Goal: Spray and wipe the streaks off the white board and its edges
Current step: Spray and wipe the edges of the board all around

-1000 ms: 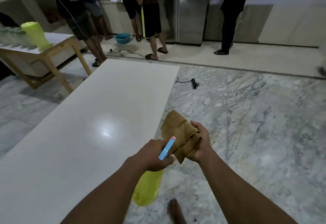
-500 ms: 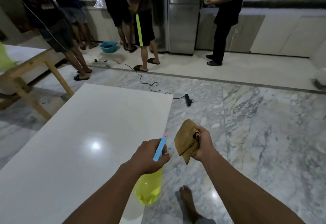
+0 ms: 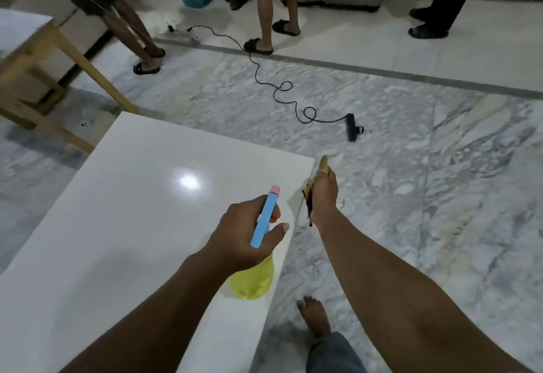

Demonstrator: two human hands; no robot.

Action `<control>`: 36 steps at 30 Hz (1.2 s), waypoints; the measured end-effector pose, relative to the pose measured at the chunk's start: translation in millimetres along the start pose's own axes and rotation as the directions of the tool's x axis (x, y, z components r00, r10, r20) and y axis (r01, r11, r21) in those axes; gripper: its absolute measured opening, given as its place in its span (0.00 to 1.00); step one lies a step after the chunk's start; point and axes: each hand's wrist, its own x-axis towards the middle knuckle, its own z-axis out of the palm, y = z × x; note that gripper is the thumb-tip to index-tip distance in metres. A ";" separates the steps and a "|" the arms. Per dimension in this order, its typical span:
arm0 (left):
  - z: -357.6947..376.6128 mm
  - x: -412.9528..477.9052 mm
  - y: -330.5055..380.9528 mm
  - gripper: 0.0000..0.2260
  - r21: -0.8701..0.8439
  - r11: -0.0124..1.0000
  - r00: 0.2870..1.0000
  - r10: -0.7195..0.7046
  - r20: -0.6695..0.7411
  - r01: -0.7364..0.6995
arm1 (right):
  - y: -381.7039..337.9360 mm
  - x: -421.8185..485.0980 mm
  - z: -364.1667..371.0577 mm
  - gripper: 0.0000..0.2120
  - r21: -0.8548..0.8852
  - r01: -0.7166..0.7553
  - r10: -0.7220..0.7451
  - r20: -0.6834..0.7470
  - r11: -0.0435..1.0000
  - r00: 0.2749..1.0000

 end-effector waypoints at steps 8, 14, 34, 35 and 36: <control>-0.4 43.4 -18.5 0.12 0.018 0.999 0.999 0.030 -0.045 -0.029 | 19.8 33.6 42.5 0.19 -0.302 0.253 -0.297 -0.109 0.919 0.949; -5.1 29.8 -46.9 0.10 -0.004 0.991 0.990 -0.131 -0.054 0.131 | 45.0 40.7 44.5 0.26 -0.587 0.359 -0.475 -0.049 0.725 0.879; 3.7 -240.7 -87.1 0.10 0.043 0.987 0.974 -0.142 -0.175 0.152 | 218.5 -192.2 -17.9 0.28 -0.623 0.243 -0.278 0.043 0.744 0.960; 3.9 -264.7 -89.3 0.09 0.048 0.985 0.971 -0.156 -0.180 0.167 | 234.0 -213.2 -22.3 0.29 -0.623 0.242 -0.270 0.050 0.744 0.961; 4.9 -283.4 -91.7 0.09 0.050 0.982 0.969 -0.172 -0.178 0.184 | 246.9 -230.0 -26.3 0.29 -0.617 0.232 -0.259 0.048 0.752 0.965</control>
